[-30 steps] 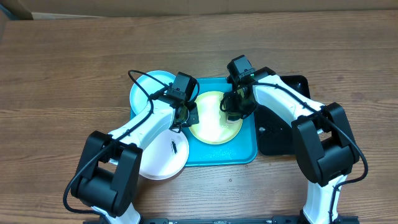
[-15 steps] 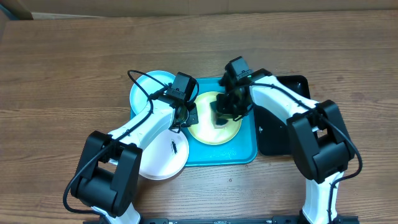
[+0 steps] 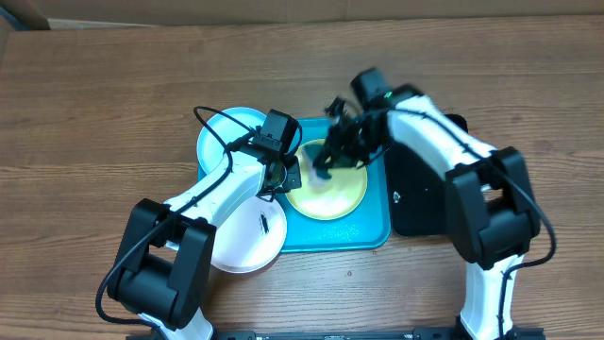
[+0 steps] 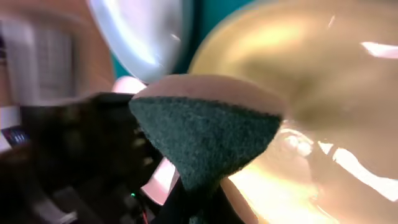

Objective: Clean dirty plates on tray and stack at the side
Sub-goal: 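Carry the sponge with the right gripper into the black tray and release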

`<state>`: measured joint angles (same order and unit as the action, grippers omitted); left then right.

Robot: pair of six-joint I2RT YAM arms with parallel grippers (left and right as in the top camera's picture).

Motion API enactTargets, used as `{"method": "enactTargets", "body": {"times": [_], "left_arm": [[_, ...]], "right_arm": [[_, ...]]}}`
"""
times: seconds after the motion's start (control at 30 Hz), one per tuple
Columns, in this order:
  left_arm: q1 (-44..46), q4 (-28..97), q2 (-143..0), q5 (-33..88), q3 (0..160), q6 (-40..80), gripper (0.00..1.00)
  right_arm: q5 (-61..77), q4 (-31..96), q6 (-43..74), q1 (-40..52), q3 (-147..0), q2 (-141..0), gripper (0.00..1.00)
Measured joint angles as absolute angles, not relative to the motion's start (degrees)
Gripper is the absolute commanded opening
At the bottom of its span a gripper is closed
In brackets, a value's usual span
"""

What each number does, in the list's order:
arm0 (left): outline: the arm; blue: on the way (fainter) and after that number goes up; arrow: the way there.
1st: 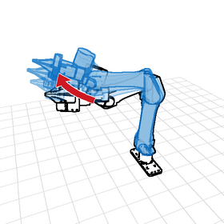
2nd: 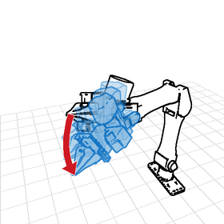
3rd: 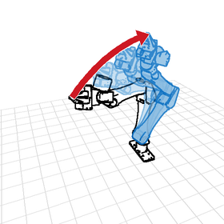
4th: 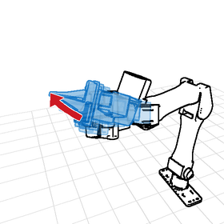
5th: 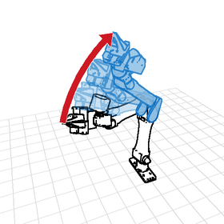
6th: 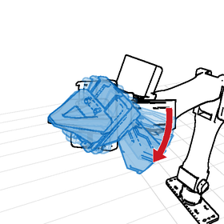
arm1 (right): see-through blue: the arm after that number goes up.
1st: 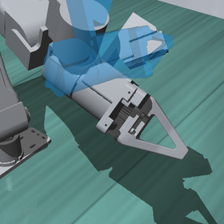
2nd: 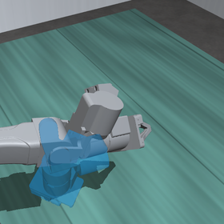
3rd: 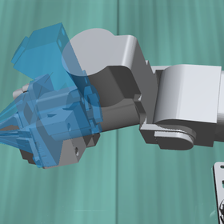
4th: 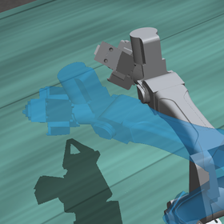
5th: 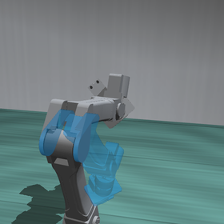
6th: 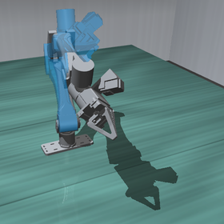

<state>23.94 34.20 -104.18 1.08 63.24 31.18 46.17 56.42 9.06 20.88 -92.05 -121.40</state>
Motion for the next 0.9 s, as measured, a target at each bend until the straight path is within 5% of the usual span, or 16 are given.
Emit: {"method": "enactTargets", "body": {"times": [0.47,0.9], "left_arm": [[23.9,34.2,-104.2,1.1,63.2,31.2,0.04],[23.9,34.2,-104.2,1.1,63.2,31.2,0.04]], "right_arm": [[33.1,73.0,2.7,5.8,-94.7,-113.0,0.03],[14.7,71.1,1.9,-1.0,-91.0,-113.0,0.04]]}}
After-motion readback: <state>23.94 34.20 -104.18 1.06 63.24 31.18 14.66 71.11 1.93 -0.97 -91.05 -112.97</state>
